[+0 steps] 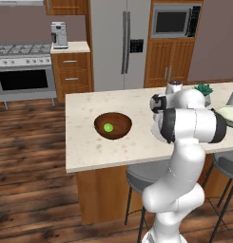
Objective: Take the fruits from the plate on the dining counter and place two fruits in each bowl.
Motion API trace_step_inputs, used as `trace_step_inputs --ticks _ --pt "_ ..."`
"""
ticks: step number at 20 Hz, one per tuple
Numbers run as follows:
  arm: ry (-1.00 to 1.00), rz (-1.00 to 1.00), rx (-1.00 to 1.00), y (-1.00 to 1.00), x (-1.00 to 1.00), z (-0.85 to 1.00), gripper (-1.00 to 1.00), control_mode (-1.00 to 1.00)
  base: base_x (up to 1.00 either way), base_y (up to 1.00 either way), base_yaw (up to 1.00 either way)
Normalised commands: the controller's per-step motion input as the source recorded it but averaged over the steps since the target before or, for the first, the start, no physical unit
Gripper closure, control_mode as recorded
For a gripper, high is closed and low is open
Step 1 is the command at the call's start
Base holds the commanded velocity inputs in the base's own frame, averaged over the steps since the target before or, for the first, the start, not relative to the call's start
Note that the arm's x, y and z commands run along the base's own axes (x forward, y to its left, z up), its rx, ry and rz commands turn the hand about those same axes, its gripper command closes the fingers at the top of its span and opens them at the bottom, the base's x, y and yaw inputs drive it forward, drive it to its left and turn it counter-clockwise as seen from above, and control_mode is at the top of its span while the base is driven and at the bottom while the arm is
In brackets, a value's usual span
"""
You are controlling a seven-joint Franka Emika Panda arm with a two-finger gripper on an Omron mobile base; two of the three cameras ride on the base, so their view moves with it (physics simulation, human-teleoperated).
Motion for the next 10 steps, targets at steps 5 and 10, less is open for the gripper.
trace_step_inputs --ticks 5,10 --pt "0.00 0.00 0.00 -0.05 0.20 -0.15 -1.00 -1.00 0.00 0.00 0.00" --pt "0.00 0.00 0.00 -0.01 0.26 -0.18 -1.00 -1.00 0.00 0.00 0.00"
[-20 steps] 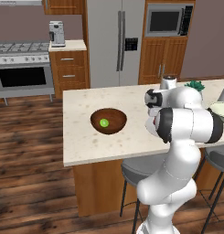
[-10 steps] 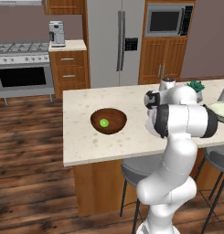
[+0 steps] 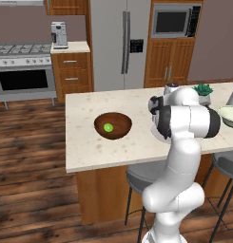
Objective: Take the fruits from the plate on the dining counter and place two fruits in each bowl.
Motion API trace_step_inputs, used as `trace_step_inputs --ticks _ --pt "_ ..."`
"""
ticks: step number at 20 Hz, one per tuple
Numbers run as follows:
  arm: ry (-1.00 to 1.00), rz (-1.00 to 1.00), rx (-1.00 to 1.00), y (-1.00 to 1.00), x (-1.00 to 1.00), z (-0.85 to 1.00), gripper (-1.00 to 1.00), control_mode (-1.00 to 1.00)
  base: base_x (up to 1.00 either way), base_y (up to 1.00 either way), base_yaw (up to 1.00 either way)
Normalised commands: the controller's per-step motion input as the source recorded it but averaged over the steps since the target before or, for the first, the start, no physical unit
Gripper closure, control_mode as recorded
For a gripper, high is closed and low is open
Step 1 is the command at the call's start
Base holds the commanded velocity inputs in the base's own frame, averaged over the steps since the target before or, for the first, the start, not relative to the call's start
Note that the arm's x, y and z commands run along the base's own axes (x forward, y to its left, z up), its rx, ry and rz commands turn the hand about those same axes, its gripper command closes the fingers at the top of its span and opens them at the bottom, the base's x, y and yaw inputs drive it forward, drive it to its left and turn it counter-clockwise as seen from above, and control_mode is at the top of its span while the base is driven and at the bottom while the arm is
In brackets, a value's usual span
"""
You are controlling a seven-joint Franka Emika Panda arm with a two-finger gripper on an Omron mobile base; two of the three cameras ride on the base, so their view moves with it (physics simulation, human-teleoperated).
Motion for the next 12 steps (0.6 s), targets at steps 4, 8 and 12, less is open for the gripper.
trace_step_inputs --ticks 4,8,12 --pt "0.00 0.00 0.00 -0.03 0.17 -0.23 -1.00 -1.00 0.00 0.00 0.00" --pt "0.00 0.00 0.00 -0.04 0.18 -0.20 -1.00 -1.00 0.00 0.00 0.00" --pt "0.00 0.00 0.00 -0.10 0.16 -0.22 -1.00 -1.00 0.00 0.00 0.00"
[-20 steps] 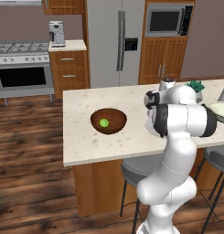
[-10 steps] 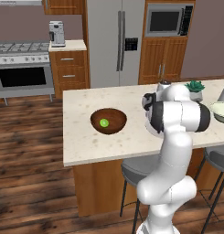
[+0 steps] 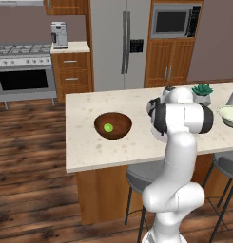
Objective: Take the fruits from the plate on the dining counter and place two fruits in each bowl.
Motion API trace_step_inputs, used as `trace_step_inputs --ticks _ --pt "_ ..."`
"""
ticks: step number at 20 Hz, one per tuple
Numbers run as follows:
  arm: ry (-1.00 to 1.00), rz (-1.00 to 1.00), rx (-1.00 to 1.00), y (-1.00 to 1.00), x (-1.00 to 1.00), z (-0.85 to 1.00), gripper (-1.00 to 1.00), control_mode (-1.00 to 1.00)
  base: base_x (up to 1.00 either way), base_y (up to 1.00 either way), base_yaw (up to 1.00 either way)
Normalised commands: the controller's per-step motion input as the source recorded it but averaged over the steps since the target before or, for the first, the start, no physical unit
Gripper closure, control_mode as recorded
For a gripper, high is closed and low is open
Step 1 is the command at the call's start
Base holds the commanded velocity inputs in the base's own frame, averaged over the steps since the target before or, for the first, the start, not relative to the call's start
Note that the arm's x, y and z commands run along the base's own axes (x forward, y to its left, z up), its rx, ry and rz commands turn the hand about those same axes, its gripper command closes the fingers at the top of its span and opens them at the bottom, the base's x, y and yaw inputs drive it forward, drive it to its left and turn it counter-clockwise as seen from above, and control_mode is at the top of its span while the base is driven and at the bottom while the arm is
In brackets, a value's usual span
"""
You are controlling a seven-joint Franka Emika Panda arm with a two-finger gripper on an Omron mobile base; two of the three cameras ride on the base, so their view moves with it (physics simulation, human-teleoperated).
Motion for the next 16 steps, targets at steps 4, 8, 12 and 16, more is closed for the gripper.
trace_step_inputs --ticks 4,8,12,16 --pt "0.00 0.00 0.00 -0.05 0.14 -0.25 -1.00 -1.00 0.00 0.00 0.00" --pt "0.00 0.00 0.00 -0.12 0.12 -0.21 -1.00 -1.00 0.00 0.00 0.00" --pt "0.00 0.02 0.00 -0.05 0.25 -0.12 -1.00 -1.00 0.00 0.00 0.00" --pt "0.00 0.04 0.00 -0.01 0.16 -0.04 -1.00 -1.00 0.00 0.00 0.00"
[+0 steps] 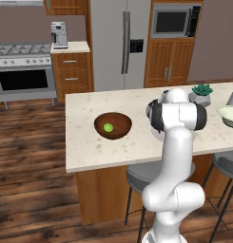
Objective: Take the fruits from the plate on the dining counter and place two fruits in each bowl.
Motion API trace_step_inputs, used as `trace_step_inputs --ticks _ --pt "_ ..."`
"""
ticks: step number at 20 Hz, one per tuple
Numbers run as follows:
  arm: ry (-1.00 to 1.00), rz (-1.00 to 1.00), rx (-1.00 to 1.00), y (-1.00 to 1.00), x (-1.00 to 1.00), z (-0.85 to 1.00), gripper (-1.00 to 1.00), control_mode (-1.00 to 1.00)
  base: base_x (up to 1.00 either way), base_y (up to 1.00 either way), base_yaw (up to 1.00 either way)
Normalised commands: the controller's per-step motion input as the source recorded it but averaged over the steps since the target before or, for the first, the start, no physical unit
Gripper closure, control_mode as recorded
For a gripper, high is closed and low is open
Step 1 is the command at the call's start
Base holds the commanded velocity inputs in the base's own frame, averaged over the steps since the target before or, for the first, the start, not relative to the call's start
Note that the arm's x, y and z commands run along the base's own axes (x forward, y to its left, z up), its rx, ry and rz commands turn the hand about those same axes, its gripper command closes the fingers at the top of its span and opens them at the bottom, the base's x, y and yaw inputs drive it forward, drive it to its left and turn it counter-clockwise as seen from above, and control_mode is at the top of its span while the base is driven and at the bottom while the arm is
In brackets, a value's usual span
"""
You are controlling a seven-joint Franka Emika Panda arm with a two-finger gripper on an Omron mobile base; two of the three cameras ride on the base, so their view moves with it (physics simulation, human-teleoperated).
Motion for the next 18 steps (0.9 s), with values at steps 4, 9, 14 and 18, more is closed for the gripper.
trace_step_inputs --ticks 4,9,14,18 --pt "0.00 0.03 0.00 0.00 0.03 -0.06 -1.00 -1.00 0.00 0.00 0.00" --pt "0.00 0.01 0.00 0.00 -0.05 -0.09 -1.00 -1.00 0.00 0.00 0.00" --pt "-0.01 0.00 0.00 0.00 -0.02 -0.06 1.00 -1.00 0.00 0.00 0.00" --pt "-0.03 0.01 0.00 0.02 0.00 0.10 1.00 -1.00 0.00 0.00 0.00"
